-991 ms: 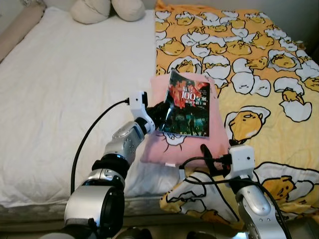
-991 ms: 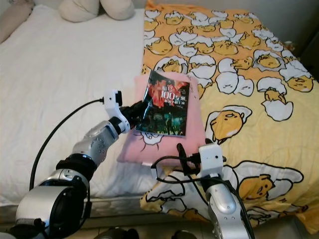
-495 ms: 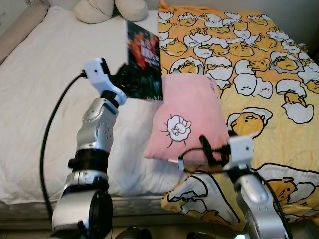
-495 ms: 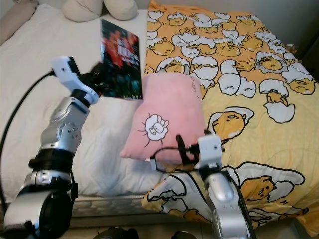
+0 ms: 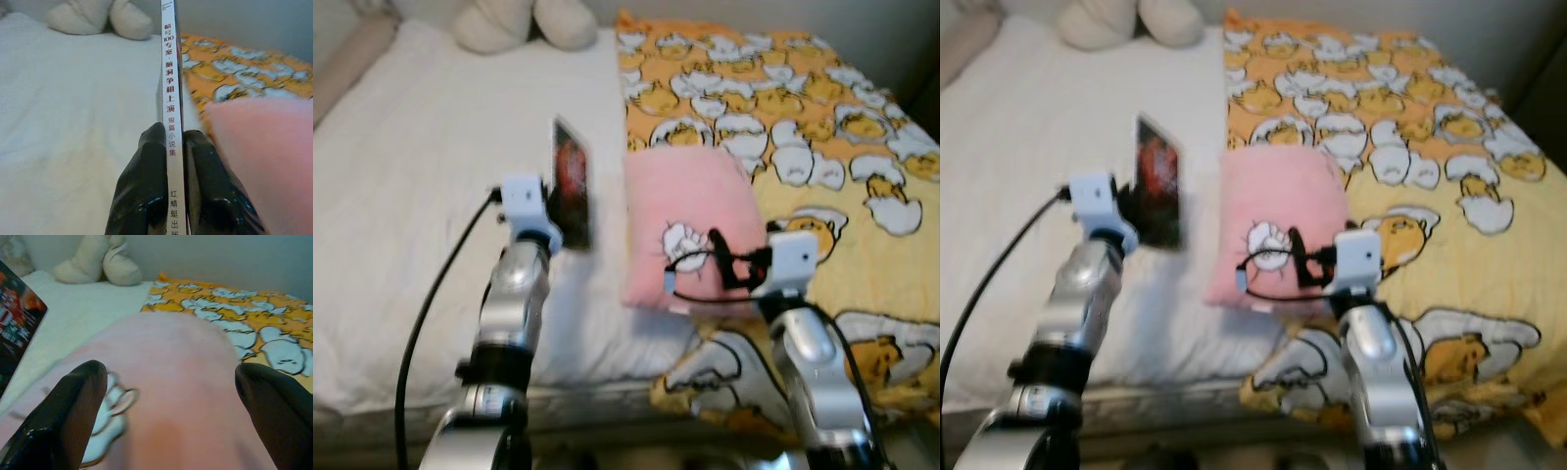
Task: Clean up the room
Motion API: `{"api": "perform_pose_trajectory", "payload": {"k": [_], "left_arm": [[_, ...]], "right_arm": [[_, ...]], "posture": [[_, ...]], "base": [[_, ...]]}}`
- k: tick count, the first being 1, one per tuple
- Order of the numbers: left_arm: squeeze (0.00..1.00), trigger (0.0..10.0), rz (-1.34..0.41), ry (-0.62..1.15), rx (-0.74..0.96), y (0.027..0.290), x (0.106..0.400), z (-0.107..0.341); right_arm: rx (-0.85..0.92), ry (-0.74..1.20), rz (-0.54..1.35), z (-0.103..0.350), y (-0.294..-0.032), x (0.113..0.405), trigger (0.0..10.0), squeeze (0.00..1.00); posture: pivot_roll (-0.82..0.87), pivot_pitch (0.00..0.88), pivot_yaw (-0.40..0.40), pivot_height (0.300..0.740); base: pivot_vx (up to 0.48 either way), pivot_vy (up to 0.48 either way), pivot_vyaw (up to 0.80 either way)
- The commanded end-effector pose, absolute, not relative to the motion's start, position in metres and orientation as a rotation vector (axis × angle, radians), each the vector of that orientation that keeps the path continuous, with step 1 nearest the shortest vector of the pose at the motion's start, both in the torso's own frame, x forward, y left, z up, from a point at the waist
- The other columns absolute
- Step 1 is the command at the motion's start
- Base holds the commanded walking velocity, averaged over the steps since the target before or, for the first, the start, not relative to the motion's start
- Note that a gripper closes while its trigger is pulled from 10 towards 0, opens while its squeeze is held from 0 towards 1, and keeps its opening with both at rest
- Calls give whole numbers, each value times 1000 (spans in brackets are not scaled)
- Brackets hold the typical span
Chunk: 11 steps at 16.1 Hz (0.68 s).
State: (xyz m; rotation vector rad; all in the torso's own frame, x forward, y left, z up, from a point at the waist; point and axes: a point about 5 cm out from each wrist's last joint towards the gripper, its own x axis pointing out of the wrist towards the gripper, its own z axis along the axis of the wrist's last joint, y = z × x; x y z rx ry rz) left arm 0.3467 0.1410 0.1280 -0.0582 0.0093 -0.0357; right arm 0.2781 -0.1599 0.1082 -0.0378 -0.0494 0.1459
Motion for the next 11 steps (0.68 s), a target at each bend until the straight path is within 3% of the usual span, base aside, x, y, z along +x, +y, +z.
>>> {"api": "perform_pose_trajectory", "payload": {"k": [1,4,9,11], "left_arm": [[0,10000,-43,-106,1,135,348,153],[0,10000,-35,-170,95,130,346,163],[0,10000,-62,-151,115,115,341,158],[0,10000,-72,-97,34,115,342,150]], "right_arm": [[-39,-21,155,104,-161,278,10000,0],[-35,-19,176,103,-157,281,10000,0],[-29,-10,195,100,-155,285,10000,0],[-36,0,198,97,-154,286,10000,0]], "posture": [[-45,16,-3,740],[-33,9,-6,740],[-15,0,-11,740],[-13,0,-13,740]], "base": [[0,431,681],[0,434,631],[0,454,576],[0,212,238]]}}
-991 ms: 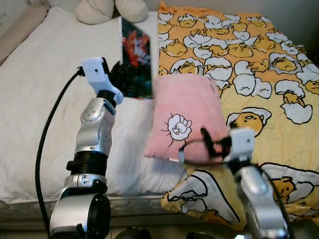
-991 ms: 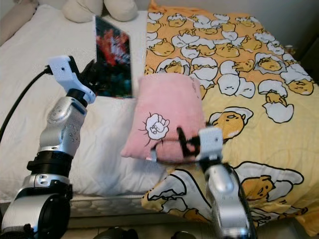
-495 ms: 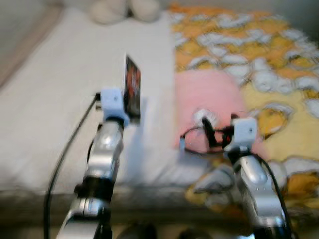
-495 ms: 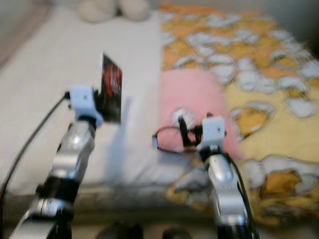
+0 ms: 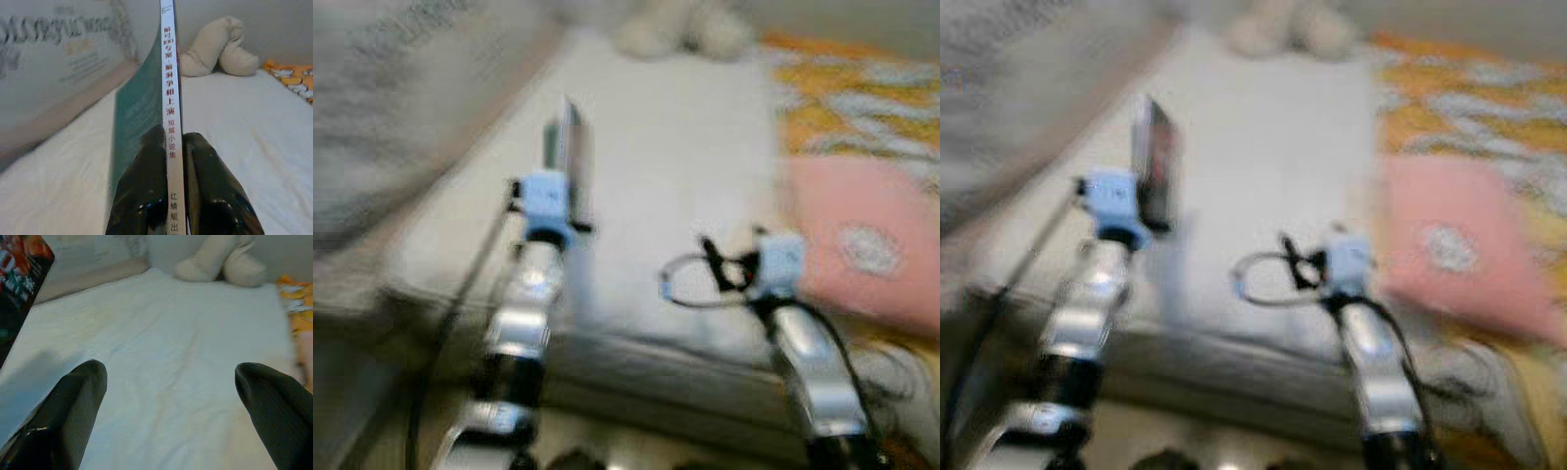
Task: Clean up the room
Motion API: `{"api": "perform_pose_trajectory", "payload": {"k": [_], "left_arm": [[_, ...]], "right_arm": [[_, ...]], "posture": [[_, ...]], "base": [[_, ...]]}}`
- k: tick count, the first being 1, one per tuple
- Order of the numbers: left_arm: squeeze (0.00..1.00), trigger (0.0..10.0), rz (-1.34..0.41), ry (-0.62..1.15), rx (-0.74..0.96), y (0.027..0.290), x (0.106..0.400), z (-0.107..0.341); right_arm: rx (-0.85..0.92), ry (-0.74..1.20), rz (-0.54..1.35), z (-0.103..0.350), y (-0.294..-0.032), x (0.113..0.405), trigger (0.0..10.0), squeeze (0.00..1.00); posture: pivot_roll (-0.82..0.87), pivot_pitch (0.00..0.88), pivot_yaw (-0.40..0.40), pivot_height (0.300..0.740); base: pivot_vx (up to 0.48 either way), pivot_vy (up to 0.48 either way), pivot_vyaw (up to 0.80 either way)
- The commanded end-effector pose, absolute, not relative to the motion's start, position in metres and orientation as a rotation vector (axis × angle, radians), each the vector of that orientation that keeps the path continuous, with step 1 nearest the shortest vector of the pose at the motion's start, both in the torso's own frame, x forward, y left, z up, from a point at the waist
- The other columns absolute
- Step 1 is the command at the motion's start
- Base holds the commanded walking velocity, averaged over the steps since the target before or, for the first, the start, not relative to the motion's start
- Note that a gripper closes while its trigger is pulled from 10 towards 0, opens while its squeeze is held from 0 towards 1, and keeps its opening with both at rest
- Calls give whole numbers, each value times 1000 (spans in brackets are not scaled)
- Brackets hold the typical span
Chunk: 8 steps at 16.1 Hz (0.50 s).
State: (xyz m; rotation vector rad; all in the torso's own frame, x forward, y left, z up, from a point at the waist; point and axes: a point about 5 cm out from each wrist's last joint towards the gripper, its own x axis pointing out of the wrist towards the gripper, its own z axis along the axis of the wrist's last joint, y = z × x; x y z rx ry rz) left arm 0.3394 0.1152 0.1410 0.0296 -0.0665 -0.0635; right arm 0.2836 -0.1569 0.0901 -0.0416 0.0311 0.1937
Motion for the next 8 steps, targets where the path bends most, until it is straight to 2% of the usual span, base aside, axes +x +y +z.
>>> {"api": "perform_pose_trajectory", "payload": {"k": [1,3,8], "left_arm": [[0,10000,-89,-79,12,114,342,147],[0,10000,-99,-99,50,114,339,148],[0,10000,-128,-116,65,112,338,151]], "right_arm": [[-41,1,204,96,-153,286,10000,0],[-42,4,204,94,-152,285,10000,0],[-45,5,218,92,-148,284,10000,0]], "posture": [[-11,0,-16,740],[-9,0,-17,740],[-6,1,-20,740]], "base": [[0,0,0],[0,0,0],[445,0,0]]}}
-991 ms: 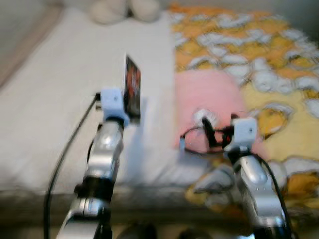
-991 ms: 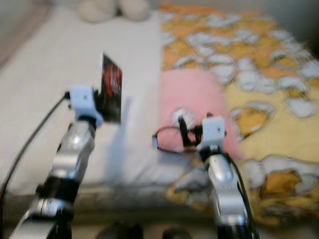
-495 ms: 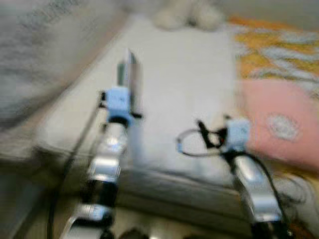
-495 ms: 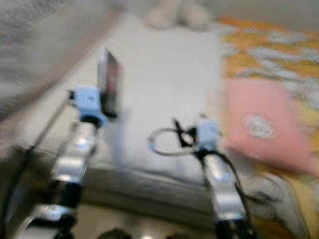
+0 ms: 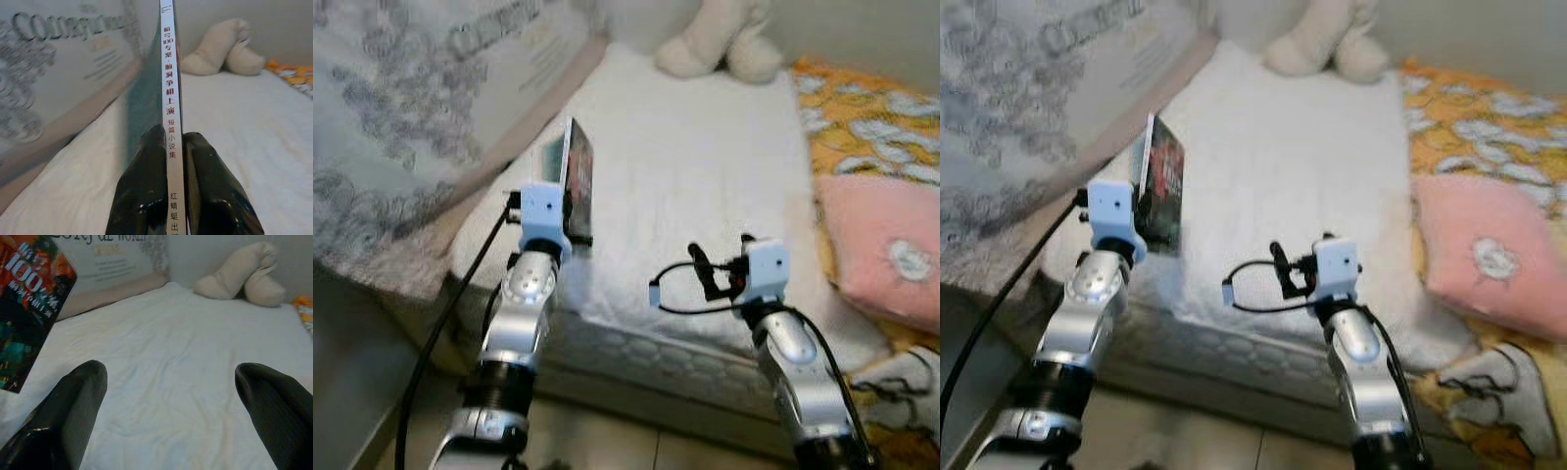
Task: Clean up the room
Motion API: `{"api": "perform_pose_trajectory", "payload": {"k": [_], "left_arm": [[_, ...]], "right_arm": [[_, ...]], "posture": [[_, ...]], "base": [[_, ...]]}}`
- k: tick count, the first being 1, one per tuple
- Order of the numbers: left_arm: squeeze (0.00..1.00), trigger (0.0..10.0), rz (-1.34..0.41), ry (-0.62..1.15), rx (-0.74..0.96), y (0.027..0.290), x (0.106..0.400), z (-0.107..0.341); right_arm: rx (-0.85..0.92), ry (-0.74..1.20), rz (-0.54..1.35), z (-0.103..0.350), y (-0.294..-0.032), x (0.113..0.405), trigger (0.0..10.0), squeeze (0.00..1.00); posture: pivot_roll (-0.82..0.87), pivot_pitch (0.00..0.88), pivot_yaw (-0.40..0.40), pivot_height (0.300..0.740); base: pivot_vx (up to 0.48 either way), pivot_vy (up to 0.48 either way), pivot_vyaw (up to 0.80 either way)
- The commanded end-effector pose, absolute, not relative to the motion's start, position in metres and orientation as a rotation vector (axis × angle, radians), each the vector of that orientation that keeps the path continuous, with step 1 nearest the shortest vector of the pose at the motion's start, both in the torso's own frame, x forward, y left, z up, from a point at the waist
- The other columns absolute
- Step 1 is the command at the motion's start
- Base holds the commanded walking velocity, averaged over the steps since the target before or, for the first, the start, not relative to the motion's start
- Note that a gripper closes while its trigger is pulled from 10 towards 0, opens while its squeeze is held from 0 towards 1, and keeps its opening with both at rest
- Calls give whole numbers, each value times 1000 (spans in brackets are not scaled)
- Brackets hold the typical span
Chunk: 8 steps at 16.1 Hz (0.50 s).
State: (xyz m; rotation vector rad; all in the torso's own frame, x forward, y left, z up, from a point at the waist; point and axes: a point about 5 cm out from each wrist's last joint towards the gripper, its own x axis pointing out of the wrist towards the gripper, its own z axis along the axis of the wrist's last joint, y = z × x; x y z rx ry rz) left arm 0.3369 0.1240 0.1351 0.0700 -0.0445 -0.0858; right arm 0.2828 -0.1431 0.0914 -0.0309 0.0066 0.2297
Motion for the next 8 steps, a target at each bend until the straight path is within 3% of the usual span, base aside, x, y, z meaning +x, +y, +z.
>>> {"api": "perform_pose_trajectory", "payload": {"k": [1,8], "left_arm": [[0,10000,-130,-116,69,112,339,151],[0,10000,-94,-77,20,118,344,147]], "right_arm": [[-47,5,218,92,-148,284,10000,0],[-53,12,226,89,-148,281,10000,0]], "posture": [[-6,3,-20,740],[-10,21,-19,740]], "base": [[469,0,0],[464,0,0]]}}
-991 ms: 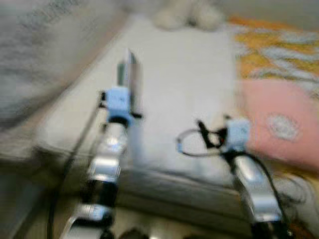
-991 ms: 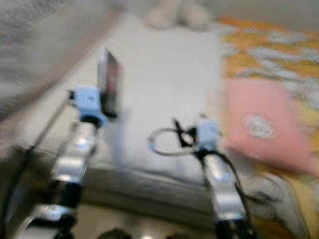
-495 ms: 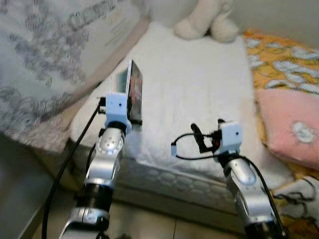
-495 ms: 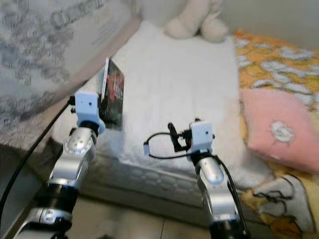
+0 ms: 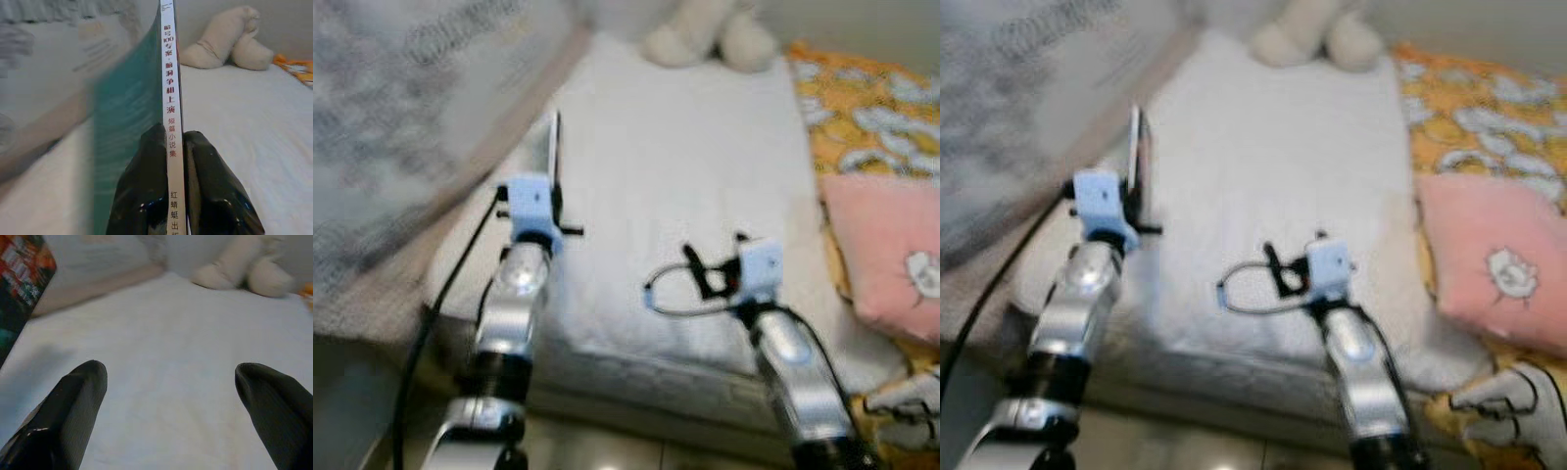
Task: Clean up the room
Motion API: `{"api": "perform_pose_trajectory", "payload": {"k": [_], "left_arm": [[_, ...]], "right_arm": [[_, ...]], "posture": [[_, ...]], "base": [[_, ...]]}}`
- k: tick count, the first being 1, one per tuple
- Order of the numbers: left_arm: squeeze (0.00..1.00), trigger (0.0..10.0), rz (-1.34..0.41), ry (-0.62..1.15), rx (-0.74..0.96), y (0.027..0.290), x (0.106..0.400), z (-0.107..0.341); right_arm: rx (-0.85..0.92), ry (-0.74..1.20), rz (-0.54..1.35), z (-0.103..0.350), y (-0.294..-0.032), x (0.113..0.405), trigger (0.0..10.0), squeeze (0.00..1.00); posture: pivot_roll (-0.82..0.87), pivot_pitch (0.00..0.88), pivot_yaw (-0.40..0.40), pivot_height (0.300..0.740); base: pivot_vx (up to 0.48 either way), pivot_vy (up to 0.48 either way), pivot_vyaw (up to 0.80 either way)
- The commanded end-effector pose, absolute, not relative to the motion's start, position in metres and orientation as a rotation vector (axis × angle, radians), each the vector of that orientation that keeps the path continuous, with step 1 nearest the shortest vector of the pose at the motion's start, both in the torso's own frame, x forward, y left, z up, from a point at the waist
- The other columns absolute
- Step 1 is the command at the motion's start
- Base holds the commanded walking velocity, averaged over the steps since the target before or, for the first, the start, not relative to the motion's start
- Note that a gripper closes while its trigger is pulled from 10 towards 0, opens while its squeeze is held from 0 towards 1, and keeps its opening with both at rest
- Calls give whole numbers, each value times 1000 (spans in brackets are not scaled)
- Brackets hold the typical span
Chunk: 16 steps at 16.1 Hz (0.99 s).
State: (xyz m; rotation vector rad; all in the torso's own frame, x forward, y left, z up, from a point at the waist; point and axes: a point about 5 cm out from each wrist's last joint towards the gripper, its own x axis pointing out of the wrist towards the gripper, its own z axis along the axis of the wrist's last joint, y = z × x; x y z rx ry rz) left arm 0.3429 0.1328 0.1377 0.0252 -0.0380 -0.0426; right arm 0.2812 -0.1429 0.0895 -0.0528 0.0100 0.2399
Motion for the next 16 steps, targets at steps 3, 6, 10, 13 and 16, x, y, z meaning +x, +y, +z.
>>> {"api": "perform_pose_trajectory", "payload": {"k": [3,6,10,13,16], "left_arm": [[0,10000,-91,-79,31,120,345,147],[0,10000,-144,66,-101,144,364,139],[0,10000,-527,335,-397,133,367,109],[0,10000,-597,273,-552,125,374,123],[0,10000,-357,425,-412,167,362,84]], "right_arm": [[-56,13,232,89,-148,280,10000,0],[-55,30,252,87,-149,274,10000,0],[-84,100,299,82,-159,244,10000,0],[-128,142,285,83,-174,219,10000,0],[-143,175,304,83,-175,204,10000,0]], "posture": [[-13,26,-22,740],[-28,46,-36,740],[-101,158,-81,740],[-172,202,-90,740],[-207,217,-96,740]], "base": [[458,0,0],[306,0,0],[0,0,0],[0,0,0],[0,0,0]]}}
